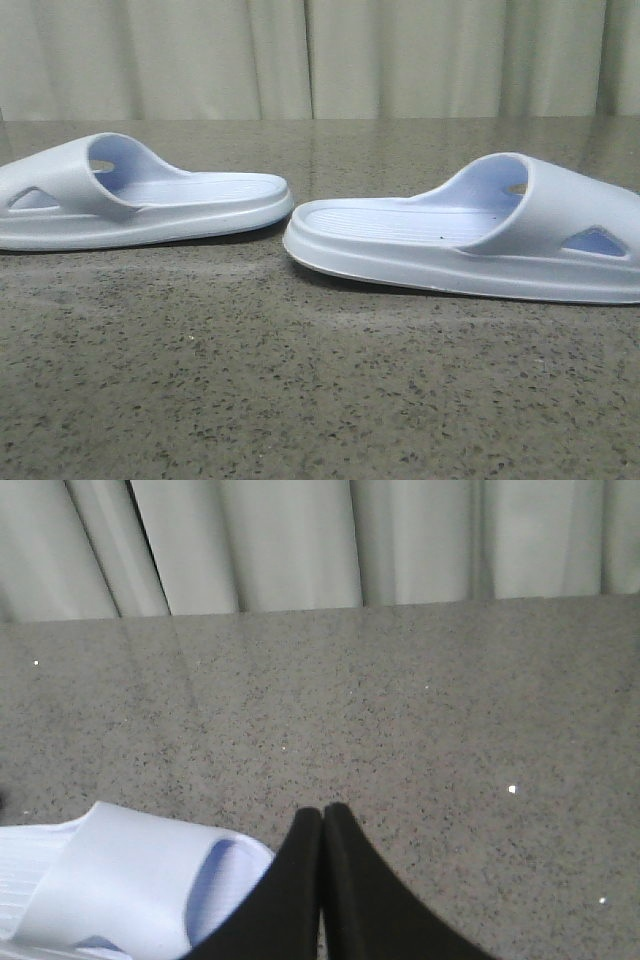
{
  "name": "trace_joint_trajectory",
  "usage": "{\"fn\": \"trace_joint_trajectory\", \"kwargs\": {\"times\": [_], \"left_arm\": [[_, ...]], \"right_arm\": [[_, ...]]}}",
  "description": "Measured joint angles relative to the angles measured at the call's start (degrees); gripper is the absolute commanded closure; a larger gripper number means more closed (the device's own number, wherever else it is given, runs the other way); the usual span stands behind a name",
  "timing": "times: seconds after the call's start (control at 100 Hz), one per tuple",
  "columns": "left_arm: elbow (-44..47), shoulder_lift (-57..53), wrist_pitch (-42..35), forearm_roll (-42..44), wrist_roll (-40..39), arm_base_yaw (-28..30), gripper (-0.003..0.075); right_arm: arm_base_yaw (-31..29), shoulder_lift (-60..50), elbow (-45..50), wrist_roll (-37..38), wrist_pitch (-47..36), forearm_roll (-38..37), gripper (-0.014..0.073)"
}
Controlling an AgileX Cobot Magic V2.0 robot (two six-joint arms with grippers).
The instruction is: Insert blue slippers together front up
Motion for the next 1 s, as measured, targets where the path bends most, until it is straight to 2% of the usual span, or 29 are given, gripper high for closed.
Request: {"fn": "trace_joint_trajectory", "kwargs": {"times": [0.08, 0.15, 0.25, 0.32, 0.49, 0.65, 1.0], "left_arm": [[0.00, 0.36, 0.10, -0.88, 0.00, 0.00, 0.0618], [0.00, 0.36, 0.24, -2.04, 0.00, 0.00, 0.0497], [-0.05, 0.36, 0.52, -3.39, 0.00, 0.00, 0.0278], [-0.05, 0.36, 0.74, -3.78, 0.00, 0.00, 0.0189], [-0.05, 0.47, 0.62, -3.86, 0.00, 0.00, 0.0193], [0.19, 3.14, -2.70, -4.36, -1.15, 0.00, 0.0193], [-0.17, 21.01, -10.58, -11.73, -4.12, 0.00, 0.0193]], "right_arm": [[0.00, 0.14, 0.00, 0.00, 0.74, 0.53, 0.0566], [0.00, 0.14, 0.00, 0.00, 0.85, 1.84, 0.0445], [0.00, 0.24, 0.00, 0.00, 0.85, 4.02, 0.0254], [0.00, 0.24, 0.00, 0.00, 0.75, 4.57, 0.0188], [0.00, 0.24, 0.00, 0.00, -0.71, 4.97, 0.0183], [0.00, 0.24, 0.00, 0.00, -2.26, 4.97, 0.0183], [0.00, 0.24, -0.09, 0.00, -2.74, 5.56, 0.0183]]}}
